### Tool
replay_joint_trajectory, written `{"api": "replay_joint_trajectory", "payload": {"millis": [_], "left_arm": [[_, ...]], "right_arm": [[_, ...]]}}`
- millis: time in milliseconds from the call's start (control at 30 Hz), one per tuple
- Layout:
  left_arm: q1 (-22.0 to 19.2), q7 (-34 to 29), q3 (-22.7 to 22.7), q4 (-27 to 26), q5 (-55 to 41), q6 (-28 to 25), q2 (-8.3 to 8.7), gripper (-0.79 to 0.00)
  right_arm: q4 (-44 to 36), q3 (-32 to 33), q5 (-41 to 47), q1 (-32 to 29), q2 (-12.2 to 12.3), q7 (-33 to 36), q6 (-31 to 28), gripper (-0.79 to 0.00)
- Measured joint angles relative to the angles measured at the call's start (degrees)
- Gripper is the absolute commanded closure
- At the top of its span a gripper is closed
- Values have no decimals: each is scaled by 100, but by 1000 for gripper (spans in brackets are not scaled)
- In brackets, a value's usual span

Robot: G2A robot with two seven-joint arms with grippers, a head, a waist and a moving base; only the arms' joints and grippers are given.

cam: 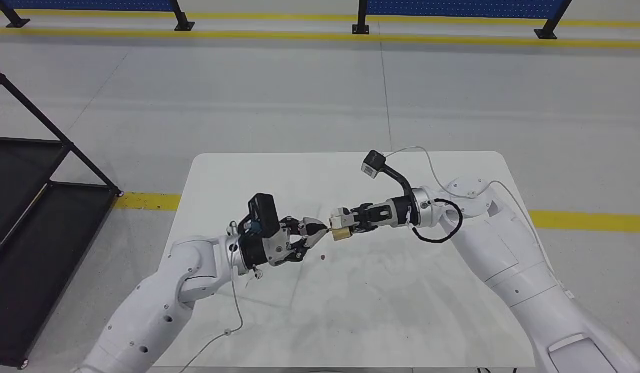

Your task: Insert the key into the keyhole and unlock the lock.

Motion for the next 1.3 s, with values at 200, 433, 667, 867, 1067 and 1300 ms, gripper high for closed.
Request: {"api": "replay_joint_trajectory", "payload": {"millis": [200,433,667,867,1067,1300], "left_arm": [[61,342,-30,-96,685,152,-4,0],[175,880,4,-96,1336,286,-11,0],[237,1211,14,-102,1743,439,-15,0],[303,1382,12,-119,1947,617,-21,0],[330,1452,4,-129,2052,702,-26,0],[332,1537,-11,-120,2156,746,-30,0]], "right_arm": [[0,0,0,0,0,0,0,0],[0,0,0,0,0,0,0,0],[0,0,0,0,0,0,0,0],[0,0,0,0,0,0,0,0],[0,0,0,0,0,0,0,0],[0,0,0,0,0,0,0,0]]}}
